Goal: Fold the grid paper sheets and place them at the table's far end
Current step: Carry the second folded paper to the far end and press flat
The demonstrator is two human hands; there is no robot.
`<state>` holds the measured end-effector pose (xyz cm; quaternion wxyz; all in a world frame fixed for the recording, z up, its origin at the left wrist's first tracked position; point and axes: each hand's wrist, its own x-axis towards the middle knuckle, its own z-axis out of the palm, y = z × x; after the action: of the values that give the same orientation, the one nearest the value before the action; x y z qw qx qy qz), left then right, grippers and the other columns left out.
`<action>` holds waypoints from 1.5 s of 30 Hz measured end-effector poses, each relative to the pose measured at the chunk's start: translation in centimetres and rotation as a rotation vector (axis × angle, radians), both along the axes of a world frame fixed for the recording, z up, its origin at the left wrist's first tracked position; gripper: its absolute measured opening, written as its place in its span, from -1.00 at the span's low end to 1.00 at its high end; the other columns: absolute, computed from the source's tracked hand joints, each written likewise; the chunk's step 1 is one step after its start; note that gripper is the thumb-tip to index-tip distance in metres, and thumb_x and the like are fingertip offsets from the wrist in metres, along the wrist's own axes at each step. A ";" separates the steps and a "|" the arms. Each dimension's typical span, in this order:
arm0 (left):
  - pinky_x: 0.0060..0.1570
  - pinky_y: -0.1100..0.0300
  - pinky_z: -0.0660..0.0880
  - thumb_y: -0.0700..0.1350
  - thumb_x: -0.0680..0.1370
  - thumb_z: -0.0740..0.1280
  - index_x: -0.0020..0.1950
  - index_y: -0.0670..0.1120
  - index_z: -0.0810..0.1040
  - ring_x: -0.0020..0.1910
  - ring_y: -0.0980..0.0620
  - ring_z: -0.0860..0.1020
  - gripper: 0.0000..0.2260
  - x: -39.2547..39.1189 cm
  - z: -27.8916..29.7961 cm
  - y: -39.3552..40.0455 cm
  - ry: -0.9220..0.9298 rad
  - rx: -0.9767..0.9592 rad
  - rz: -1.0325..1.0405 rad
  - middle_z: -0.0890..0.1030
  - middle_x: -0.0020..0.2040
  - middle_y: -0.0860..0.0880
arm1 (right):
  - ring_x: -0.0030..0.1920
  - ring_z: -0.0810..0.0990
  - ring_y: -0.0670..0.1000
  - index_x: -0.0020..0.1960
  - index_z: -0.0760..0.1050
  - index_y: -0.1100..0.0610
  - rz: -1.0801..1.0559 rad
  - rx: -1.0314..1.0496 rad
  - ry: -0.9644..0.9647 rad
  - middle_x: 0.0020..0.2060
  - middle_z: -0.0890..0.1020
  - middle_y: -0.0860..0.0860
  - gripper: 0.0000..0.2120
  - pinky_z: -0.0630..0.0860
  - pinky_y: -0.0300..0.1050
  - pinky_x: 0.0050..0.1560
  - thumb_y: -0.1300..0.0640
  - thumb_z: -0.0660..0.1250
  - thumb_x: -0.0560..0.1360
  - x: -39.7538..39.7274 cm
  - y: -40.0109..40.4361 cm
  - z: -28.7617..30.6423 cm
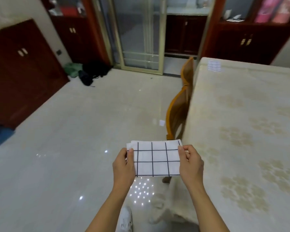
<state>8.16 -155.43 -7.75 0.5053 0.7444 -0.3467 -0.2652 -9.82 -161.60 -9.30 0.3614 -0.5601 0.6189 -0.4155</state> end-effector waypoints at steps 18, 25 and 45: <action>-0.38 0.22 0.26 -0.03 0.66 0.21 -0.26 -0.13 0.34 -0.40 0.12 0.28 -0.67 22.0 -2.7 -3.3 0.073 0.001 0.148 0.35 -0.38 0.04 | -0.46 0.33 -0.13 -0.14 0.47 0.05 0.211 0.011 0.072 -0.46 0.41 -0.05 -0.78 0.35 -0.14 -0.41 0.00 0.22 0.63 22.5 -5.8 -0.1; -0.44 0.31 0.18 -0.05 0.66 0.22 -0.31 -0.05 0.25 -0.43 0.14 0.21 -0.64 30.9 -1.3 -8.7 0.043 -0.028 0.094 0.27 -0.41 0.12 | -0.42 0.37 -0.10 -0.11 0.49 0.08 0.144 -0.001 0.050 -0.44 0.42 -0.02 -0.79 0.39 -0.10 -0.39 0.02 0.22 0.63 31.0 -9.9 0.8; -0.43 0.26 0.19 -0.02 0.65 0.22 -0.28 -0.13 0.29 -0.40 0.09 0.22 -0.65 35.9 -1.7 -27.6 0.044 -0.012 -0.028 0.30 -0.38 0.04 | -0.42 0.40 0.00 -0.14 0.48 0.06 0.035 0.016 -0.009 -0.46 0.44 0.01 -0.77 0.42 -0.01 -0.35 -0.02 0.22 0.63 34.8 -26.9 -0.5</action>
<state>44.09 -183.02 -9.49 0.5136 0.7305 -0.3474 -0.2863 24.98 -188.55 -9.79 0.3758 -0.5662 0.6105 -0.4067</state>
